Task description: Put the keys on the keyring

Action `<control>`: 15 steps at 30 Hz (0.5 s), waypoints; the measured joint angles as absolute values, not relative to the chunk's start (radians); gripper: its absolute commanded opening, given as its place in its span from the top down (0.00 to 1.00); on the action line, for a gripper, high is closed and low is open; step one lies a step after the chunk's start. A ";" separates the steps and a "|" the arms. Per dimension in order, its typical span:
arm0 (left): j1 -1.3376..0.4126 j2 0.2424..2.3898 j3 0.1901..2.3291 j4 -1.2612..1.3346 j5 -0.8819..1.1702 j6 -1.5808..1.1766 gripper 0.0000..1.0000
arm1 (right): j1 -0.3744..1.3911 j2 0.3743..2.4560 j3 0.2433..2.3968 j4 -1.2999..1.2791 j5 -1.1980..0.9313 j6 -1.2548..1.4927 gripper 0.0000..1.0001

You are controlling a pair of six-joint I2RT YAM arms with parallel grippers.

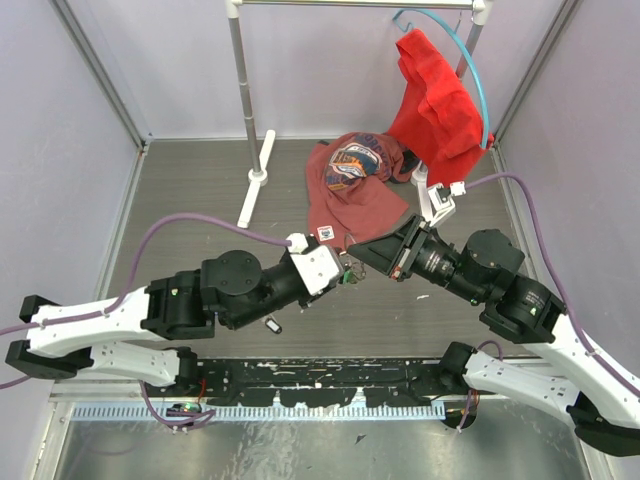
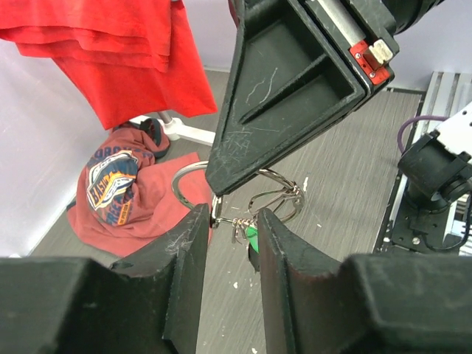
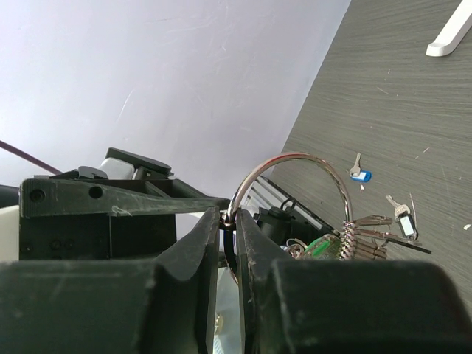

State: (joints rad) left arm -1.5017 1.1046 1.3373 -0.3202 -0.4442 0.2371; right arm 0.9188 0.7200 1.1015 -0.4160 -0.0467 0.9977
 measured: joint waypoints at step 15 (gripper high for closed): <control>-1.502 1.127 1.346 -0.323 -0.475 0.254 1.00 | 0.919 0.720 1.102 -0.419 -0.059 0.998 0.97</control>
